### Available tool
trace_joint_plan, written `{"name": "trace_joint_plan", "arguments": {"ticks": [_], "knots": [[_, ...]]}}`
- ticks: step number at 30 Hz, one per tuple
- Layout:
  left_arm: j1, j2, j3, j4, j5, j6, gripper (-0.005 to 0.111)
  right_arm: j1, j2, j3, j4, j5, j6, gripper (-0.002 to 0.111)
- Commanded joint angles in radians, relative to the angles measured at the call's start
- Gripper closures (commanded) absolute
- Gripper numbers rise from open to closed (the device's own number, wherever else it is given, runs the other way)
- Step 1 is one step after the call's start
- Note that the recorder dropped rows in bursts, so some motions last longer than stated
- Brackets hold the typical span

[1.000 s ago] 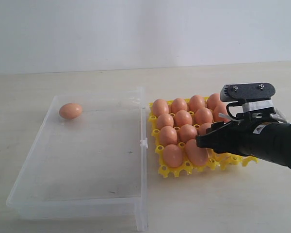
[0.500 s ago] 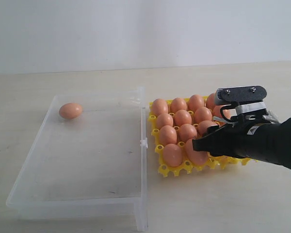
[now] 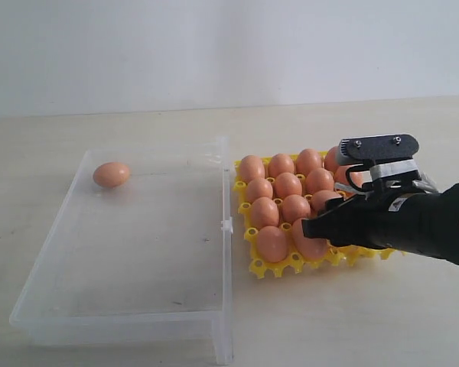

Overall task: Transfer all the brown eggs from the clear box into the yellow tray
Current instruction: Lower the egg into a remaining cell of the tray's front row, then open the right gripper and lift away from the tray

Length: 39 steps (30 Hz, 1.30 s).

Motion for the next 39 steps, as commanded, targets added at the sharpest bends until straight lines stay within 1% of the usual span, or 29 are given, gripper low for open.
{"name": "trace_joint_plan", "arguments": {"ticks": [1,3,4,7,9,12,14,15,27,35,39], "knots": [[-0.005,-0.006,-0.004,-0.005,-0.006,-0.003,0.107,-0.007,0.002,-0.010,-0.026,0.025,-0.013,0.108],[-0.005,-0.006,-0.004,-0.005,-0.006,-0.003,0.107,-0.007,0.002,-0.010,-0.028,0.040,-0.009,0.106],[-0.005,-0.006,-0.004,-0.005,-0.006,-0.003,0.107,-0.007,0.002,-0.010,-0.028,0.044,-0.009,0.103],[-0.005,-0.006,-0.004,-0.005,-0.006,-0.003,0.107,-0.007,0.002,-0.010,-0.028,0.056,-0.009,0.088],[-0.005,-0.006,-0.004,-0.005,-0.006,-0.003,0.107,-0.007,0.002,-0.010,-0.028,0.056,-0.005,0.075],[-0.005,-0.006,-0.004,-0.005,-0.006,-0.003,0.107,-0.007,0.002,-0.010,-0.028,0.056,-0.005,0.058],[-0.005,-0.006,-0.004,-0.005,-0.006,-0.003,0.107,-0.007,0.002,-0.010,-0.028,0.056,-0.005,0.051],[-0.005,-0.006,-0.004,-0.005,-0.006,-0.003,0.107,-0.007,0.002,-0.010,-0.028,0.056,-0.005,0.049],[-0.005,-0.006,-0.004,-0.005,-0.006,-0.003,0.107,-0.007,-0.008,-0.010,-0.028,0.056,-0.001,0.049],[-0.005,-0.006,-0.004,-0.005,-0.006,-0.003,0.107,-0.007,-0.093,-0.010,-0.003,0.063,-0.001,0.049],[-0.005,-0.006,-0.004,-0.005,-0.006,-0.003,0.107,-0.007,-0.128,-0.026,-0.003,0.112,-0.001,0.049]]}}
